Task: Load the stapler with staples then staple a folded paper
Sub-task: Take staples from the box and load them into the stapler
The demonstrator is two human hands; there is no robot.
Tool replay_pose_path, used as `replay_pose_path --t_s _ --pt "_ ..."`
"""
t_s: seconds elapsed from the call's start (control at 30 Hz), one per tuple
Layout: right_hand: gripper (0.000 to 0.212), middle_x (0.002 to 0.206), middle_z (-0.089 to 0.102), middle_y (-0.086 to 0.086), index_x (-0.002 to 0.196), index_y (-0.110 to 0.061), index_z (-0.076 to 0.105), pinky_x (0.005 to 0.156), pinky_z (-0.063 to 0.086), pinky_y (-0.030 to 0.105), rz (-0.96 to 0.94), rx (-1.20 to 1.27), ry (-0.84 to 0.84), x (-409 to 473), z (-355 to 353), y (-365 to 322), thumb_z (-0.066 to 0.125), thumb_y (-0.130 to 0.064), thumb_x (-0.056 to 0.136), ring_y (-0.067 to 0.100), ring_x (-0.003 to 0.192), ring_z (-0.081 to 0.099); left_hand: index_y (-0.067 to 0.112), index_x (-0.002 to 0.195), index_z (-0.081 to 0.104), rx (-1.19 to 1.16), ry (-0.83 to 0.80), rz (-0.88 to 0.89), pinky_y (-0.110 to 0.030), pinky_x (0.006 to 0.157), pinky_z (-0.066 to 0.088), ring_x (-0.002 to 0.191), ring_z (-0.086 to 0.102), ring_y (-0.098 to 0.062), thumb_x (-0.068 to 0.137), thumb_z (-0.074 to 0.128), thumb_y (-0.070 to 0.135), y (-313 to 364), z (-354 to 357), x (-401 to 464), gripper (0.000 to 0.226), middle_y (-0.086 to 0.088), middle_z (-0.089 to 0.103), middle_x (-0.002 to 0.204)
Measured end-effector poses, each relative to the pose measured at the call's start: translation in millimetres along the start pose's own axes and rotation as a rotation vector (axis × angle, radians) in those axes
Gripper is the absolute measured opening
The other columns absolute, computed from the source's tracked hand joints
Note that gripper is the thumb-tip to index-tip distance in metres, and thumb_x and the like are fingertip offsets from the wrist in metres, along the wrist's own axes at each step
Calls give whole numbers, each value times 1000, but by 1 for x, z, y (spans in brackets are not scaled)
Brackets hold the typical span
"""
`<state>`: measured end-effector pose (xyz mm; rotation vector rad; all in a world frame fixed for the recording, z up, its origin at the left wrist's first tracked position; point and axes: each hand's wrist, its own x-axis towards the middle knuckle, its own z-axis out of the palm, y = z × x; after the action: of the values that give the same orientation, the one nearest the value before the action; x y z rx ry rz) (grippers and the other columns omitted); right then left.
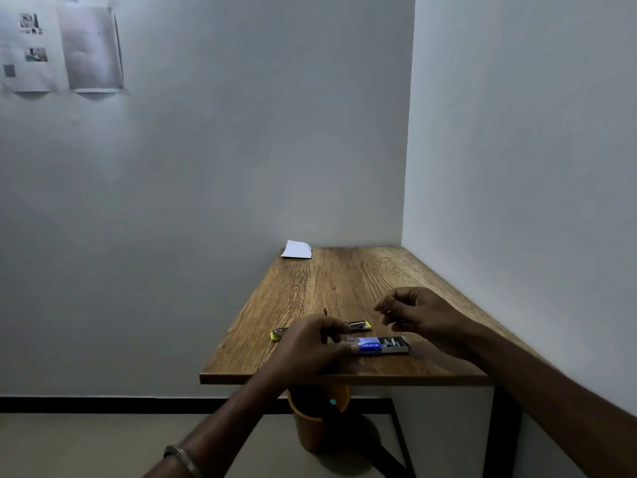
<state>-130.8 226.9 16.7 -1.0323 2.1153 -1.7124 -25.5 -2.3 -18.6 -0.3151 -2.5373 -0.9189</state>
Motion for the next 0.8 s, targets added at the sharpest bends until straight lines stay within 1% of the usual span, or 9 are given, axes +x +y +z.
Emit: replay_pose_path --t_s 0.13,0.23,0.3,0.37,0.43,0.5,0.6,0.7,0.8 --pt "24 85 77 3 93 -16 77 60 54 19 0 -102 41 6 8 -2 70 -35 82 7 72 69 29 94 70 -124 255 -4 -13 69 51 81 63 0 87 70 33 4 -5 -5 9 11 70 86" --pt "9 82 78 0 93 -18 78 60 55 18 -19 -212 112 13 13 -2 72 -20 87 6 70 70 25 87 70 -129 450 -96 -12 63 50 75 63 -1 89 69 28 4 -9 -7 4 9 68 78" --pt "12 82 78 0 97 -16 77 61 55 19 -35 -260 129 20 17 -3 71 -12 89 7 70 72 27 84 68 -27 515 -128 -12 57 45 71 61 -2 88 70 30 1 -17 -4 6 12 66 77" --pt "12 80 78 1 98 -13 77 63 57 21 -44 -314 141 25 22 -6 69 -9 89 10 72 72 26 84 70 138 538 -123 -13 59 41 72 60 -3 87 71 33 -4 -28 0 7 13 67 81" --pt "13 81 77 0 100 -11 76 64 56 20 -61 -398 146 31 28 -8 68 -8 90 11 73 72 25 88 73 270 509 -112 -20 63 45 78 60 -5 87 71 37 -11 -38 4 13 11 69 90" --pt "15 85 76 0 103 -9 75 62 52 16 -96 -523 148 37 34 -10 68 -8 90 6 71 70 27 97 74 368 436 -93 -28 75 51 89 61 -7 86 69 44 -16 -40 5 20 11 70 102" --pt "16 96 78 2 102 -11 77 68 49 10 -144 -643 146 45 42 -14 73 -10 87 -2 75 67 33 111 70 471 292 -109 -36 95 42 112 57 -9 85 63 56 -24 -34 4 36 14 65 120" --pt "16 101 78 2 100 -12 78 74 49 11 -154 -704 113 49 49 -13 75 -11 85 -1 82 67 34 117 67 498 205 -124 -38 98 34 120 52 -10 84 61 61 -31 -31 4 43 14 64 125" --pt "16 103 77 2 102 -12 77 75 53 13 -131 -746 53 49 52 -9 74 -11 86 0 83 67 33 115 69 479 171 -116 -37 93 36 114 54 -10 84 63 58 -33 -32 5 40 15 66 118"
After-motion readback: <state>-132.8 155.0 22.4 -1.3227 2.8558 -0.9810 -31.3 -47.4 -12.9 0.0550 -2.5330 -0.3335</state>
